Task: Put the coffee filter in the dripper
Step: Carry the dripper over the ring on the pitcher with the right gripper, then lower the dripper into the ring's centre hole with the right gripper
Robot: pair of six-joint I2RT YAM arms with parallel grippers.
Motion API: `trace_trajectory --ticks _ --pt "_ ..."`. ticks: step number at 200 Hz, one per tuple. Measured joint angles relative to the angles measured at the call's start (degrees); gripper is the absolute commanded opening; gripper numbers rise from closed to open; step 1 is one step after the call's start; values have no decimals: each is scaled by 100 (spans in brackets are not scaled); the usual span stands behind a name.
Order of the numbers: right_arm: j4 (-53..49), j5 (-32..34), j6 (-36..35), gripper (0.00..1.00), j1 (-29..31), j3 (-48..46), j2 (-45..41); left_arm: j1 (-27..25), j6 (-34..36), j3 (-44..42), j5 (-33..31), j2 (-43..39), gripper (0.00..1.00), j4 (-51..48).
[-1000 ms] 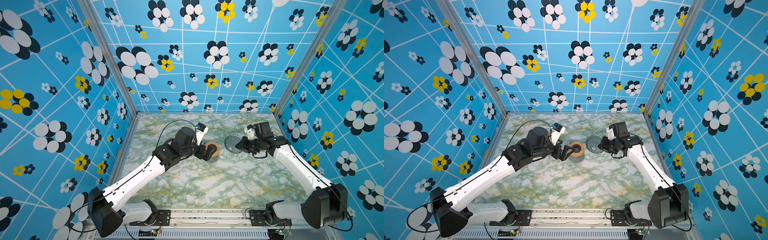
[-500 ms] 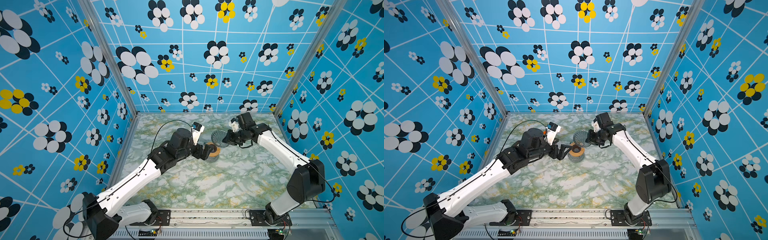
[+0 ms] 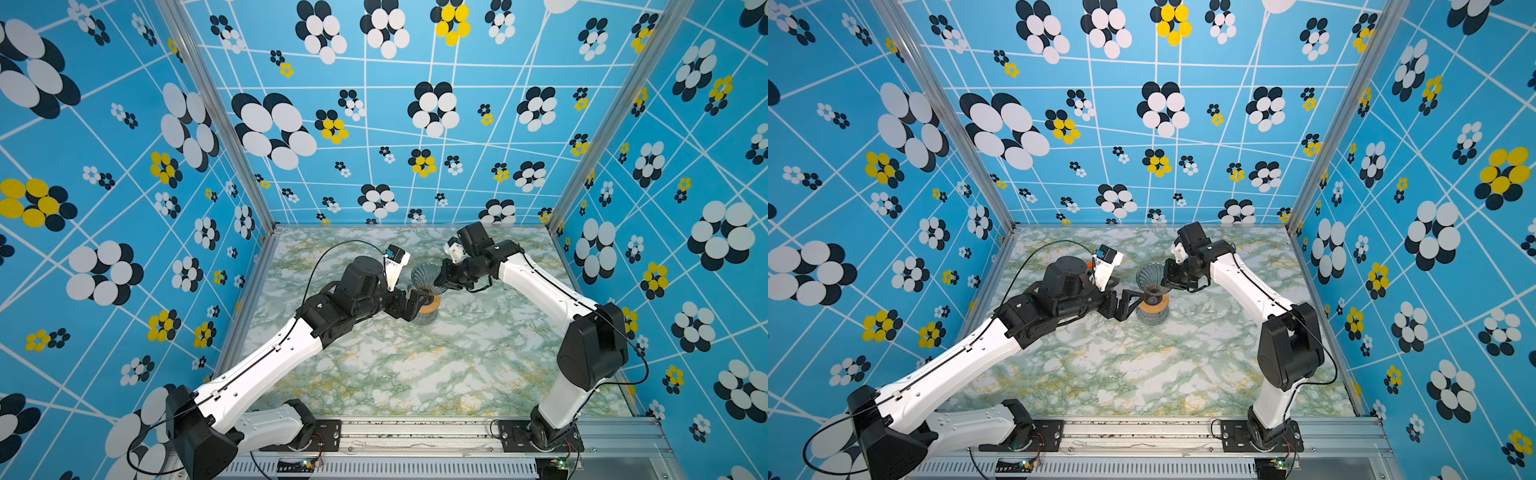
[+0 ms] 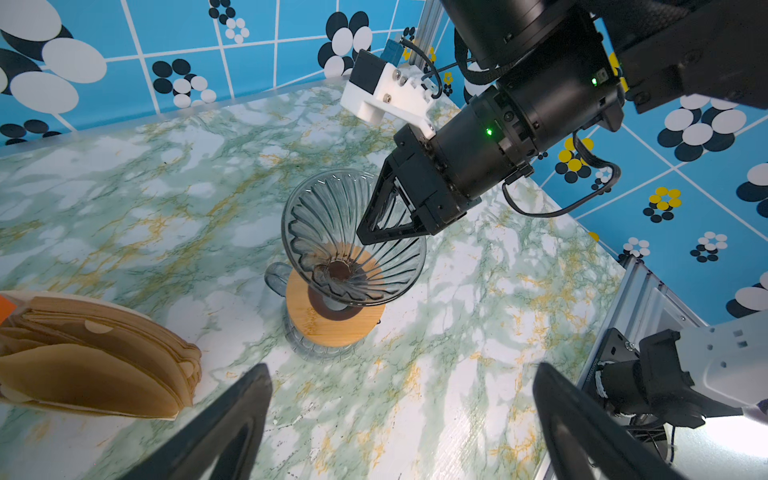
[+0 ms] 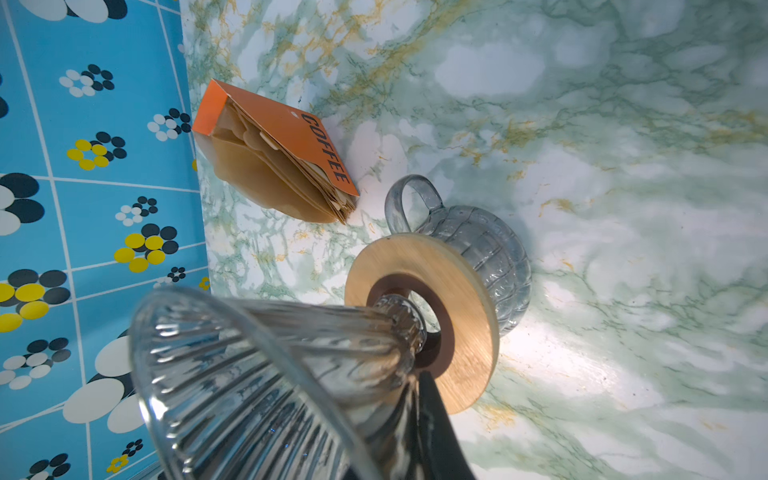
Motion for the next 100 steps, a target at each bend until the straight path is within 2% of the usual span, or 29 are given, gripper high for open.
trace_trajectory --ticks 100 --pt "4 -31 0 13 114 -2 59 -2 -2 0 68 4 99 9"
